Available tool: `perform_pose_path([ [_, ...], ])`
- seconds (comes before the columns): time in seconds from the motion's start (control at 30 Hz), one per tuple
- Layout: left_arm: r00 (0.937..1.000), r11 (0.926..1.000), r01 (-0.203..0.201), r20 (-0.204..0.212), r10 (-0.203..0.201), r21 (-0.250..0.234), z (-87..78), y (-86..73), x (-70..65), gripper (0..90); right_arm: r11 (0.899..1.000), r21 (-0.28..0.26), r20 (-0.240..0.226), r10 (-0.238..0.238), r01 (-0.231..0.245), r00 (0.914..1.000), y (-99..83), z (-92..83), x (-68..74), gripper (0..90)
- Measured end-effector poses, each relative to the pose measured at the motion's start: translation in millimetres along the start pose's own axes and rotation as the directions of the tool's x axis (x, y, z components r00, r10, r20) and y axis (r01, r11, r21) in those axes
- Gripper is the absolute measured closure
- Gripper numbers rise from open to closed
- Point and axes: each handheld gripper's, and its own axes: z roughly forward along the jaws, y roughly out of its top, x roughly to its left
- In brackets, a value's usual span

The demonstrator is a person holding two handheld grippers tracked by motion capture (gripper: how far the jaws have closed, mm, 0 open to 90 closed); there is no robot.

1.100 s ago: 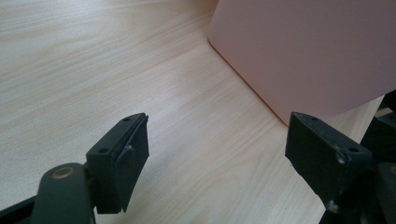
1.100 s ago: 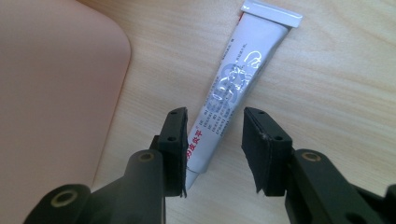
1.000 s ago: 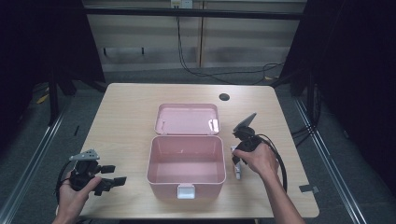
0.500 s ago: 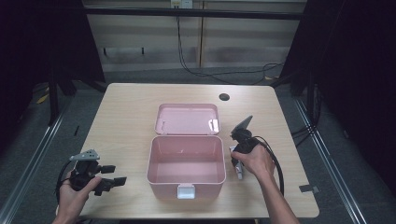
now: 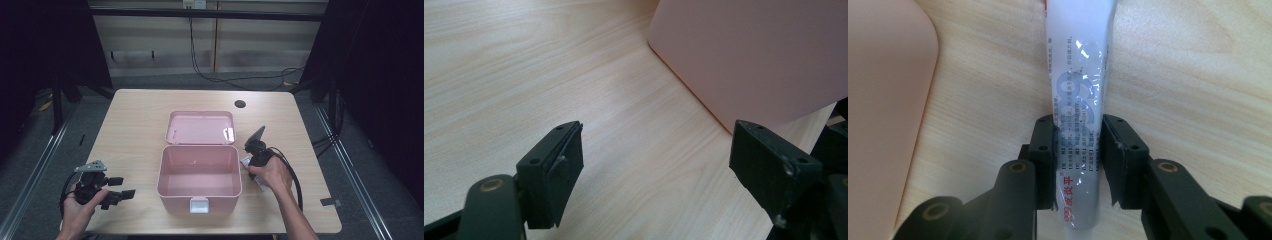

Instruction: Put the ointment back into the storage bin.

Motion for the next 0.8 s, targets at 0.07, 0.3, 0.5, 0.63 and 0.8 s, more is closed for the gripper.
perform_pose_path([
  [0.07,1.0,1.0,0.0,0.0,0.0,0.0,0.0,0.0,0.0,21.4,1.0,-0.001,-0.007,-0.004,0.004,1.0,-0.4,-0.3,-1.3,69.8],
  [0.3,1.0,1.0,-0.003,0.001,0.003,0.001,0.2,0.2,-0.1,21.4,1.0,-0.018,-0.006,-0.02,0.02,0.9998,-3.5,-3.8,-3.6,72.4],
  [0.5,1.0,1.0,-0.001,0.003,0.001,-0.003,-0.3,0.2,0.2,21.4,0.999,-0.038,-0.037,-0.04,0.038,0.9985,-6.0,-8.5,-6.7,72.5],
  [0.63,1.0,1.0,-0.001,0.004,0.001,-0.002,-0.1,0.3,0.4,21.4,0.996,-0.039,-0.037,-0.08,0.078,0.9961,-8.5,-12.9,-7.1,72.4],
  [0.8,1.0,1.0,0.0,0.002,0.0,-0.003,-0.6,0.1,-0.2,21.4,0.994,-0.043,-0.052,-0.102,0.1,0.9934,-11.0,-17.0,-7.3,72.4],
])
